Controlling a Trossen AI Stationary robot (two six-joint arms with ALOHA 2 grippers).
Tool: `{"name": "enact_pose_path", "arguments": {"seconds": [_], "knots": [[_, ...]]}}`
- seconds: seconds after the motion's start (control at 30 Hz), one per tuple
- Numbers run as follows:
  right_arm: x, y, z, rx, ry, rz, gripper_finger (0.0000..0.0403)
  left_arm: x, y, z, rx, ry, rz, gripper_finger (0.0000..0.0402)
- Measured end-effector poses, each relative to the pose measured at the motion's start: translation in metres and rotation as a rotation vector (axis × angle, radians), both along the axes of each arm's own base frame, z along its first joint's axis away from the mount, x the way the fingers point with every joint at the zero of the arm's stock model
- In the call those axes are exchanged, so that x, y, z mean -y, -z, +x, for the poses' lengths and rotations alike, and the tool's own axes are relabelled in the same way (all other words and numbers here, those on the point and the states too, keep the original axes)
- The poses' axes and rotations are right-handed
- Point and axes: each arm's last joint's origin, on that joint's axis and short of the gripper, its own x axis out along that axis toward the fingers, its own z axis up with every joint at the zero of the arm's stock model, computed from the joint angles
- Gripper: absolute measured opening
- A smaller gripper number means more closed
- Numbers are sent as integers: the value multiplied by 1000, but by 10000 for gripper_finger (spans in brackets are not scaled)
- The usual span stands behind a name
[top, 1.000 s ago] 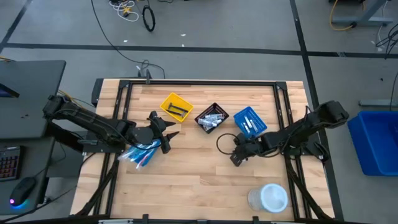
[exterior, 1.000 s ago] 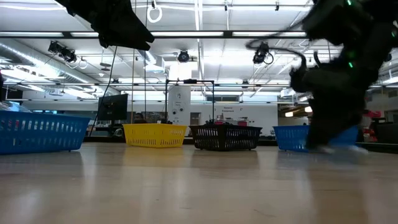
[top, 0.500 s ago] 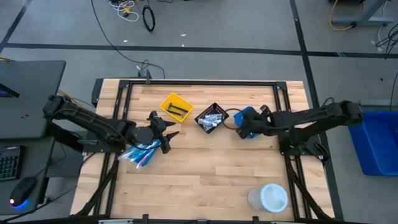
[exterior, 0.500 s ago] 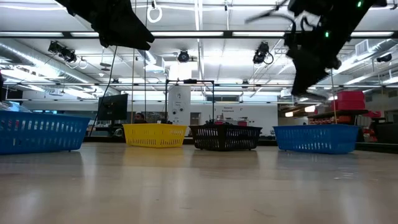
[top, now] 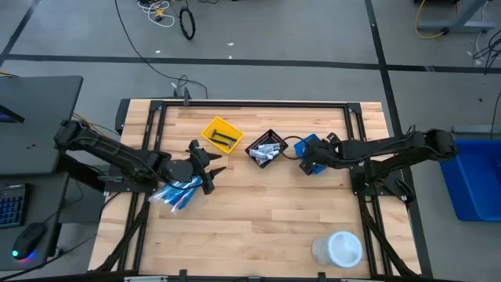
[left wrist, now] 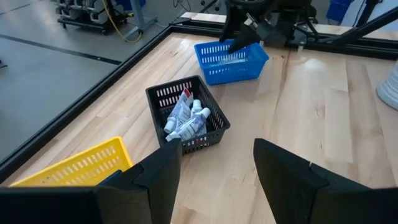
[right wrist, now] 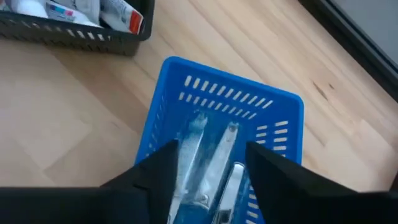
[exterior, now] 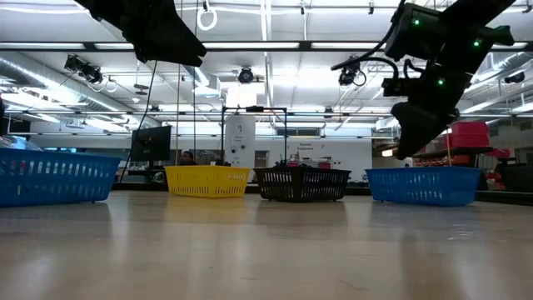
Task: Pick & Place Travel size toiletries
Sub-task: Return to Home Position
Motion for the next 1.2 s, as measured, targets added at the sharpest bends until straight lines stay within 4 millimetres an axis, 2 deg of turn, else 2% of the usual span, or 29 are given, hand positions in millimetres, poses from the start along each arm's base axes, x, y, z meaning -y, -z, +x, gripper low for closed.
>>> {"name": "enact_pose_path", "arguments": {"seconds": [0.07,0.17,0.27,0.43,0.53,0.7,0.8,0.93,1.07,1.2], "knots": [[0,-4,2,1,-18,-5,212,0,0,0,0,0,0,208],[-3,-20,11,10,-114,-11,228,-1,-2,-1,7,-24,15,208],[-8,-45,22,12,-312,54,230,-6,-12,-11,48,-99,41,208],[-20,-95,35,86,-728,152,216,-23,-40,-46,119,-191,31,208],[-20,-119,30,158,-784,86,203,-32,-49,-72,145,-183,6,208],[-18,-140,2,288,-805,41,176,-43,-53,-112,184,-174,-73,208],[-22,-146,-14,435,-916,29,156,-46,-45,-128,218,-137,-79,208],[-24,-142,-37,589,-1032,-37,131,-48,-29,-138,274,-74,-57,208],[-24,-128,-57,720,-1037,-121,110,-48,-6,-141,351,-27,-43,208],[-23,-111,-73,815,-1008,-146,95,-45,13,-141,428,106,-2,208]]}}
